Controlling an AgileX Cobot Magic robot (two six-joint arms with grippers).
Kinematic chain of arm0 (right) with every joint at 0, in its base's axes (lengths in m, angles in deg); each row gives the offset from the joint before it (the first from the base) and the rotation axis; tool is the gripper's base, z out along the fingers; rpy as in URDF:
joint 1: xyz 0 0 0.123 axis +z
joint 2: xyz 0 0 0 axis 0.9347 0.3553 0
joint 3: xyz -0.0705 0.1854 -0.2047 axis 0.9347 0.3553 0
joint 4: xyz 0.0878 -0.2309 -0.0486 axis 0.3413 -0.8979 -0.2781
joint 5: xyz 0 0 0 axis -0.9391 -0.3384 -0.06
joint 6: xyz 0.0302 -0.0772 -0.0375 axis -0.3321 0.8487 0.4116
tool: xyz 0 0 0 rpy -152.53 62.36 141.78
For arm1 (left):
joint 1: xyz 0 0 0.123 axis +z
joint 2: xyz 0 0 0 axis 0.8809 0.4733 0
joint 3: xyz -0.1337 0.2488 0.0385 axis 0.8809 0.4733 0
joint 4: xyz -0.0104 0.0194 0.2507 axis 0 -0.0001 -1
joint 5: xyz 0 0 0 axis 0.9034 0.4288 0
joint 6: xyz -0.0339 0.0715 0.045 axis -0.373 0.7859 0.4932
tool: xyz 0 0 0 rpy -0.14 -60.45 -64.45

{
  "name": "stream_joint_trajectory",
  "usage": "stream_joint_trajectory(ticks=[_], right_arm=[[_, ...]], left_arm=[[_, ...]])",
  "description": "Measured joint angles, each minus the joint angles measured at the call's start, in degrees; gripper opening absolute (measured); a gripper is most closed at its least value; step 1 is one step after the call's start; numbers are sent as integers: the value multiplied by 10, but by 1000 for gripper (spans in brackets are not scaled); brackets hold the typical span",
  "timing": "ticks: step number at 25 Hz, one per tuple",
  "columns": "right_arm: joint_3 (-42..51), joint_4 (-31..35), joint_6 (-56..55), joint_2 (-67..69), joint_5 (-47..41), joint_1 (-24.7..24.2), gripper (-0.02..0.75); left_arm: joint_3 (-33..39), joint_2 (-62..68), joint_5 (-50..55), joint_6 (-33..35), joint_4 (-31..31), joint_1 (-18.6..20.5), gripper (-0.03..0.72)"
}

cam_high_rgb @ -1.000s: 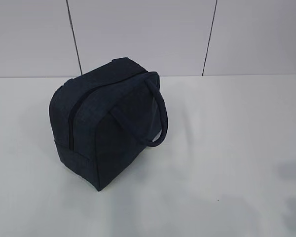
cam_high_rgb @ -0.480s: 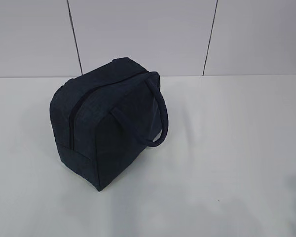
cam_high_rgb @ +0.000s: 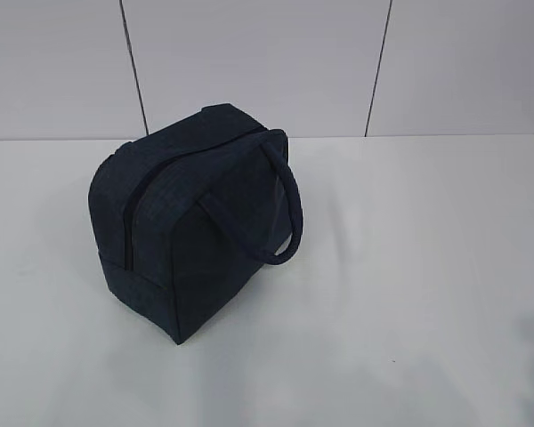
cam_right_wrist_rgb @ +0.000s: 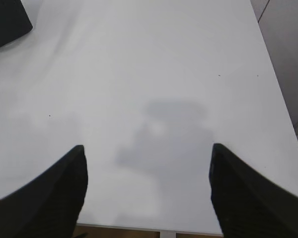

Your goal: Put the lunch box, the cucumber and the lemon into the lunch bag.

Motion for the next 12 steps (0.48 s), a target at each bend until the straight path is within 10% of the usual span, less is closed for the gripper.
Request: stream_joint_trajectory(ticks=[12], right_arm=[[0,0,0,0,0,0,578]], left_arm=[[0,0,0,0,0,0,370]])
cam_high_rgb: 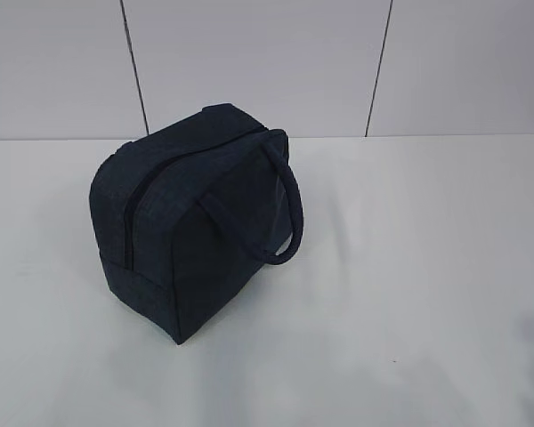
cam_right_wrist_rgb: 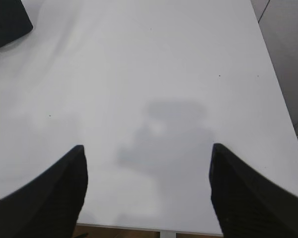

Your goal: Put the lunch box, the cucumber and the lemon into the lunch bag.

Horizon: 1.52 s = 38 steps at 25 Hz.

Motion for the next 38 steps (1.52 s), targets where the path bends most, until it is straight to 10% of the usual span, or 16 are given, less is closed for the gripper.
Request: stream_joint_trajectory(ticks=[38], right_arm=[[0,0,0,0,0,0,578]], left_arm=[[0,0,0,0,0,0,307]])
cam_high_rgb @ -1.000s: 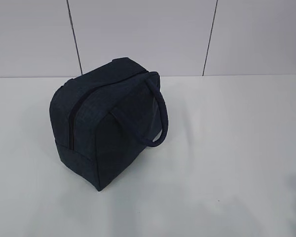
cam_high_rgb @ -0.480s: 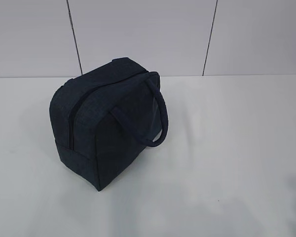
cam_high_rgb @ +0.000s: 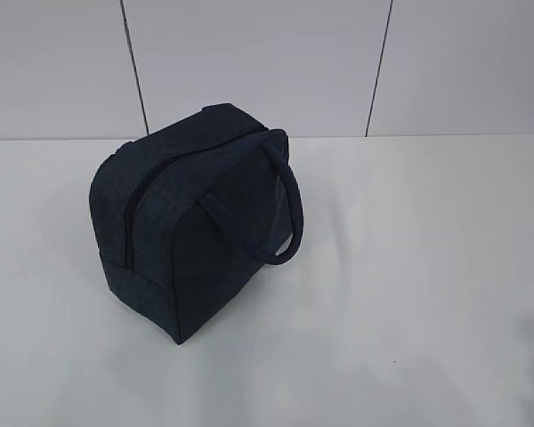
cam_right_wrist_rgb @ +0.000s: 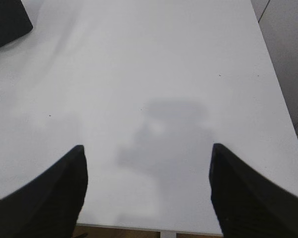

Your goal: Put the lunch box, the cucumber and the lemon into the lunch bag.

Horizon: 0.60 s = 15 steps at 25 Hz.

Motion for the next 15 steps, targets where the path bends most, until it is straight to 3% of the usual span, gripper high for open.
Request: stream_joint_trajectory(ticks=[15], right_arm=[[0,0,0,0,0,0,578]], left_arm=[[0,0,0,0,0,0,283]])
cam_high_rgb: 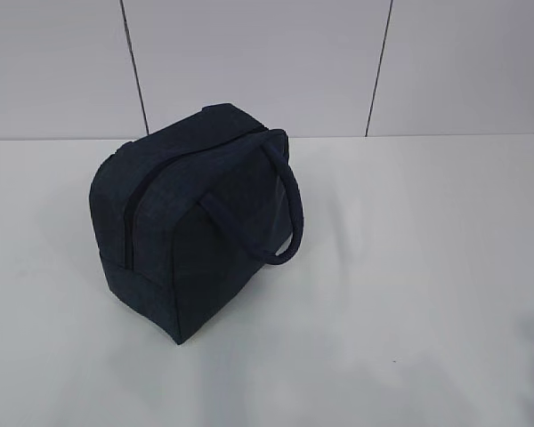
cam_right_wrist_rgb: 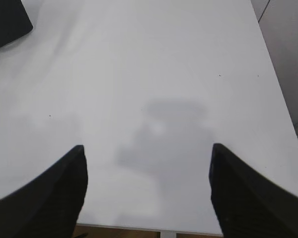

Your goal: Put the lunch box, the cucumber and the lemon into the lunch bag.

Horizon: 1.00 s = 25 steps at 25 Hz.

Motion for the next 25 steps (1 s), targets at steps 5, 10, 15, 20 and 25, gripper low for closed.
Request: stream_joint_trajectory(ticks=[5,10,15,20,25], right_arm=[[0,0,0,0,0,0,578],[0,-1,0,0,0,0,578],[0,-1,-1,0,0,0,578],[0,-1,-1,0,-1,0,578],[0,-1,-1,0,-1,0,578]], left_arm=[[0,0,0,0,0,0,259],[0,0,0,0,0,0,254],[0,0,0,0,0,0,253],[0,0,0,0,0,0,253],[0,0,0,0,0,0,253]])
